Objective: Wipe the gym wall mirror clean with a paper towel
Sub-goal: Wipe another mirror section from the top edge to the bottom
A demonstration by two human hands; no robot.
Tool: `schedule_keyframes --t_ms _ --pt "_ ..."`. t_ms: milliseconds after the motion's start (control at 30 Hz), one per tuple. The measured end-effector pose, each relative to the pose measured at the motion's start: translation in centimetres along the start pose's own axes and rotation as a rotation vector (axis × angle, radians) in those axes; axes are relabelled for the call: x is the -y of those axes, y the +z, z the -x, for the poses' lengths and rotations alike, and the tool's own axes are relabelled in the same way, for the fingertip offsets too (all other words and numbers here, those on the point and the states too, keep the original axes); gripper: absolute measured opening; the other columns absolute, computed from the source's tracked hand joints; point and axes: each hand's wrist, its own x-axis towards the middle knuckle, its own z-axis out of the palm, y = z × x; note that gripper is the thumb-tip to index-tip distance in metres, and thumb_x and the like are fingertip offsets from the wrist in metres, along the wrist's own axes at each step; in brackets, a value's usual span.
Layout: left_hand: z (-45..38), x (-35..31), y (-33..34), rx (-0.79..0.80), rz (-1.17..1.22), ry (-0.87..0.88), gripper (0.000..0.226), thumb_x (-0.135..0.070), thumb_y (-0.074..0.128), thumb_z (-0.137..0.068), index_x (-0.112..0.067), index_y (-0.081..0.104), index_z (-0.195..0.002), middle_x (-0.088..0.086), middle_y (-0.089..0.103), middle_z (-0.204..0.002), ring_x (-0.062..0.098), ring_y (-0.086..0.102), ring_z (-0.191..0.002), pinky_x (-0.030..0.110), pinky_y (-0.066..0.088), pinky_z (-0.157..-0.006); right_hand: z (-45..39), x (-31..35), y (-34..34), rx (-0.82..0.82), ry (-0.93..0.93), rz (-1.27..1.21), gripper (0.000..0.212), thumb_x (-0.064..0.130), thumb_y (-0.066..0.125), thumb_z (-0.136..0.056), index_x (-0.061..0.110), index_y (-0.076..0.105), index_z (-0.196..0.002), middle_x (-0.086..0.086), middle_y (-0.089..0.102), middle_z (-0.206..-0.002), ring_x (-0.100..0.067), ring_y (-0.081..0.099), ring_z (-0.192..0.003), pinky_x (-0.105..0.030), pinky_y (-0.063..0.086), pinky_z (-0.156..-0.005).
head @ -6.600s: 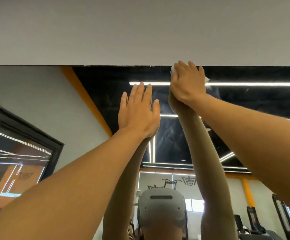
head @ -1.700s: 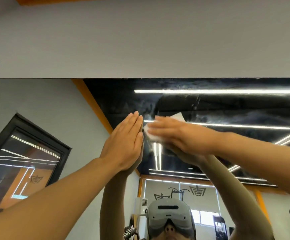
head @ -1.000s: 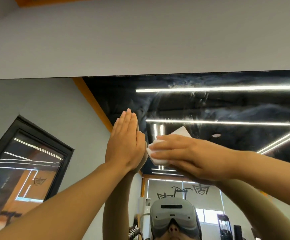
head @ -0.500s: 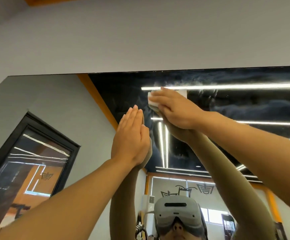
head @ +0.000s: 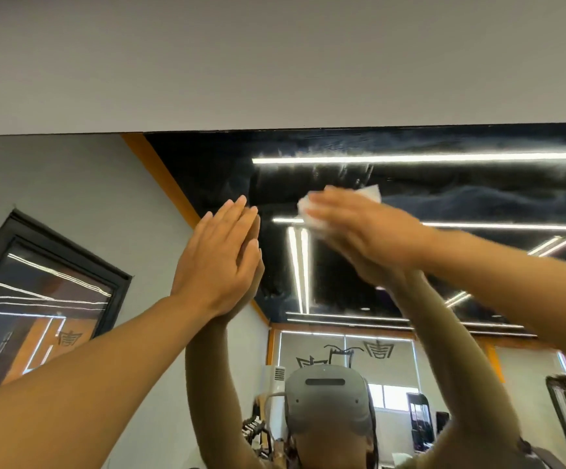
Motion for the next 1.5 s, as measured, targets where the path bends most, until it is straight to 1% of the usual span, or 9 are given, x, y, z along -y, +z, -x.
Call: schedule_keyframes --t_ms 133,200,367,500,633,1033,1133,1300,1500 --pt "-0.2 0.3 0.1 0.007 -0.051 -0.019 0.070 -0.051 0.011 -0.097 -0.018 0.040 -0.152 0.002 0.034 -0.160 0.018 0.025 -0.150 0.029 0.011 -0.120 -2.8 -5.5 -2.3 -0.112 0.355 -0.028 0.047 0.021 0.034 -0.109 0.028 0.029 -0.156 0.005 0.016 -0.166 -0.020 0.010 -0.153 -0.036 0.008 -0.124" --pt "-0.2 0.3 0.0 0.022 -0.083 -0.028 0.071 -0.052 0.010 -0.098 -0.019 0.039 -0.153 0.002 0.035 -0.160 0.019 0.027 -0.150 0.030 0.013 -0.119 -3.0 -5.5 -1.7 -0.154 0.380 -0.021 0.047 0.019 0.034 -0.109 0.024 0.030 -0.156 0.001 0.018 -0.166 -0.024 0.009 -0.153 -0.037 0.005 -0.123" --pt "-0.1 -0.7 -0.4 0.036 -0.108 -0.044 0.069 -0.047 0.013 -0.099 -0.012 0.036 -0.154 0.005 0.033 -0.161 0.022 0.026 -0.150 0.037 0.018 -0.123 3.1 -0.6 0.3 -0.161 0.093 -0.093 0.047 0.033 0.032 -0.108 0.022 0.036 -0.153 0.005 0.026 -0.162 -0.001 0.007 -0.149 -0.006 -0.008 -0.112" --pt "0.8 -4.4 -0.5 -0.002 0.057 -0.186 0.069 -0.049 0.016 -0.095 -0.017 0.031 -0.155 -0.001 0.024 -0.164 0.015 0.016 -0.153 0.025 0.002 -0.121 10.3 2.4 2.2 -0.013 -0.089 -0.077 0.047 0.034 0.030 -0.107 0.030 0.038 -0.153 0.012 0.027 -0.162 -0.003 0.011 -0.152 -0.021 0.008 -0.122" --pt "1.4 -9.3 1.0 0.024 0.071 -0.085 0.074 -0.057 0.007 -0.094 -0.024 0.026 -0.157 -0.005 0.019 -0.165 0.009 0.008 -0.153 0.021 -0.007 -0.118 12.0 1.5 1.7 0.083 -0.140 -0.003 0.047 0.039 0.027 -0.107 0.037 0.033 -0.154 0.015 0.021 -0.164 -0.006 0.007 -0.153 -0.026 0.011 -0.121" --pt "1.0 -14.1 4.6 0.041 0.007 -0.094 0.073 -0.058 0.004 -0.093 -0.028 0.007 -0.159 -0.005 0.001 -0.168 0.006 -0.017 -0.147 0.023 -0.019 -0.116 1.7 -10.3 -3.5 -0.230 0.553 0.031 0.051 0.014 0.044 -0.105 0.020 0.031 -0.154 -0.005 0.015 -0.166 -0.031 0.010 -0.152 -0.043 0.007 -0.123" --pt "1.1 -13.9 4.8 0.041 0.012 -0.097 0.069 -0.056 0.009 -0.096 -0.028 0.008 -0.159 -0.007 0.000 -0.168 0.006 -0.015 -0.149 0.026 -0.015 -0.120 3.9 -8.5 -2.7 -0.260 0.410 -0.031 0.046 0.021 0.036 -0.108 0.016 0.035 -0.153 -0.007 0.022 -0.164 -0.030 0.015 -0.151 -0.040 0.009 -0.124" --pt "1.1 -13.9 4.7 0.034 0.009 -0.087 0.074 -0.059 0.006 -0.093 -0.026 0.010 -0.159 -0.005 0.004 -0.168 0.008 -0.009 -0.151 0.030 -0.009 -0.122 13.6 -4.2 -1.1 -0.052 0.072 -0.061 0.053 0.048 0.018 -0.105 0.033 0.031 -0.155 0.014 0.018 -0.165 -0.006 0.003 -0.153 -0.031 0.008 -0.123" --pt "1.1 -14.9 4.6 0.008 0.020 -0.093 0.069 -0.053 0.017 -0.097 -0.022 0.015 -0.158 -0.001 0.009 -0.167 0.006 -0.008 -0.148 0.030 -0.006 -0.122 18.6 -5.0 -1.7 0.117 -0.199 0.060 0.049 0.044 0.020 -0.108 0.034 0.038 -0.152 0.012 0.023 -0.164 -0.006 0.007 -0.153 -0.018 0.002 -0.122"
